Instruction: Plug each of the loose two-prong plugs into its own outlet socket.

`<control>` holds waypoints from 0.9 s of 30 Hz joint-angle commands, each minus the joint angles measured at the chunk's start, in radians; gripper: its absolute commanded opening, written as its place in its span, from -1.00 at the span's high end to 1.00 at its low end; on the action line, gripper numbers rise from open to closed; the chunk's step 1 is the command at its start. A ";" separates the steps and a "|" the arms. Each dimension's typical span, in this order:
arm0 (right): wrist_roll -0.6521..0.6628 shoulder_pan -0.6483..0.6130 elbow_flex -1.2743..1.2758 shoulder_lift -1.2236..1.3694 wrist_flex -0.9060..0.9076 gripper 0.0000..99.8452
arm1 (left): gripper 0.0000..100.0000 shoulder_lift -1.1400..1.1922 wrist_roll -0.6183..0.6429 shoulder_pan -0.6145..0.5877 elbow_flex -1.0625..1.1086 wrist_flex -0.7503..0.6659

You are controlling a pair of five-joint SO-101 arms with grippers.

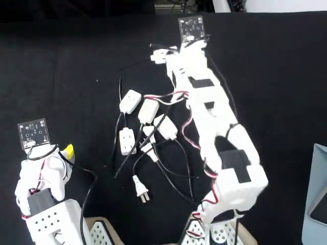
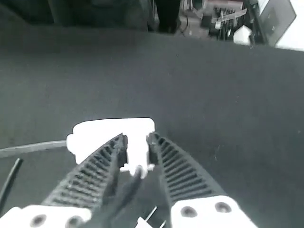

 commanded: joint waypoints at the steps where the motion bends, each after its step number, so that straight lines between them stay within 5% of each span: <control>1: -0.005 0.009 -0.124 -0.018 0.117 0.54 | 0.43 -0.009 0.005 -0.005 -0.007 0.002; 19: 0.103 -0.014 -0.153 -0.213 1.013 0.44 | 0.43 -0.009 0.005 -0.005 -0.005 0.002; 27: 0.186 -0.031 -0.140 -0.208 1.045 0.44 | 0.43 -0.009 0.003 0.038 0.008 0.002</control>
